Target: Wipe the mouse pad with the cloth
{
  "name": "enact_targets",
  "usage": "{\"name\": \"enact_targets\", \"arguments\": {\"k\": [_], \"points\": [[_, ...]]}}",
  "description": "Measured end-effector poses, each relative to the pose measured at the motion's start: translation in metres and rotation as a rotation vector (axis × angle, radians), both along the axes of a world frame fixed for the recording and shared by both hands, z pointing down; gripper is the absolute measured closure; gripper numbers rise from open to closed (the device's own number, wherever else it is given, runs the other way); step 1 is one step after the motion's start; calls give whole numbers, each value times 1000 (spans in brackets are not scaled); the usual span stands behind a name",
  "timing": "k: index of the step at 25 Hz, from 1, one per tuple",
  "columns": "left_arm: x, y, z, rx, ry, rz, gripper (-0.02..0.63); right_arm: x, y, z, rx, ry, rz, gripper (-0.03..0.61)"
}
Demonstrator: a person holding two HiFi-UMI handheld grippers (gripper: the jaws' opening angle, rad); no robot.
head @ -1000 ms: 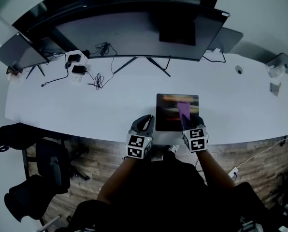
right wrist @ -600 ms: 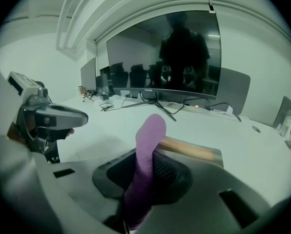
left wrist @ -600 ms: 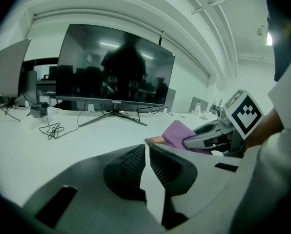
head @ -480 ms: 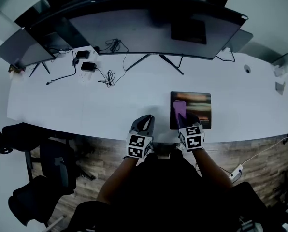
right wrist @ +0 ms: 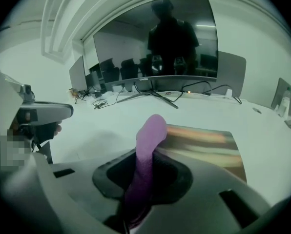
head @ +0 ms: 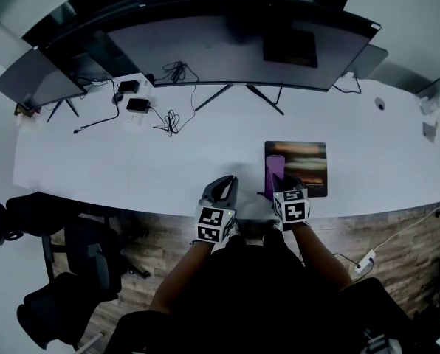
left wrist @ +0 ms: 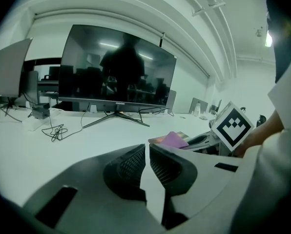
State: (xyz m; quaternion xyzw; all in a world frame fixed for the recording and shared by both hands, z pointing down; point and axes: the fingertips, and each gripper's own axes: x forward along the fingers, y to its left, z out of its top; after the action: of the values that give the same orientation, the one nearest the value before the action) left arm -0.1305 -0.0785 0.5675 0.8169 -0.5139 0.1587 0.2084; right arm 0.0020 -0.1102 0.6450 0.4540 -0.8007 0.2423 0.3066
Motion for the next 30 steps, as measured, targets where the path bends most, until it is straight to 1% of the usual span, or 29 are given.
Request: {"name": "enact_targets", "arguments": {"k": [6,12,17,30], "points": [[8,1,8,-23,4,-5,569,18,0,5,-8,28,-4,499],[29,0,18,-49,-2,9,569,41,-3,5,5,69,-28,499],[48,-5,21,-59,9,17,569,68,-5,8,-14,40,9,500],[91,-16,32,-79,9,40,569,113,-7,9,-10,81,-21,500]]}}
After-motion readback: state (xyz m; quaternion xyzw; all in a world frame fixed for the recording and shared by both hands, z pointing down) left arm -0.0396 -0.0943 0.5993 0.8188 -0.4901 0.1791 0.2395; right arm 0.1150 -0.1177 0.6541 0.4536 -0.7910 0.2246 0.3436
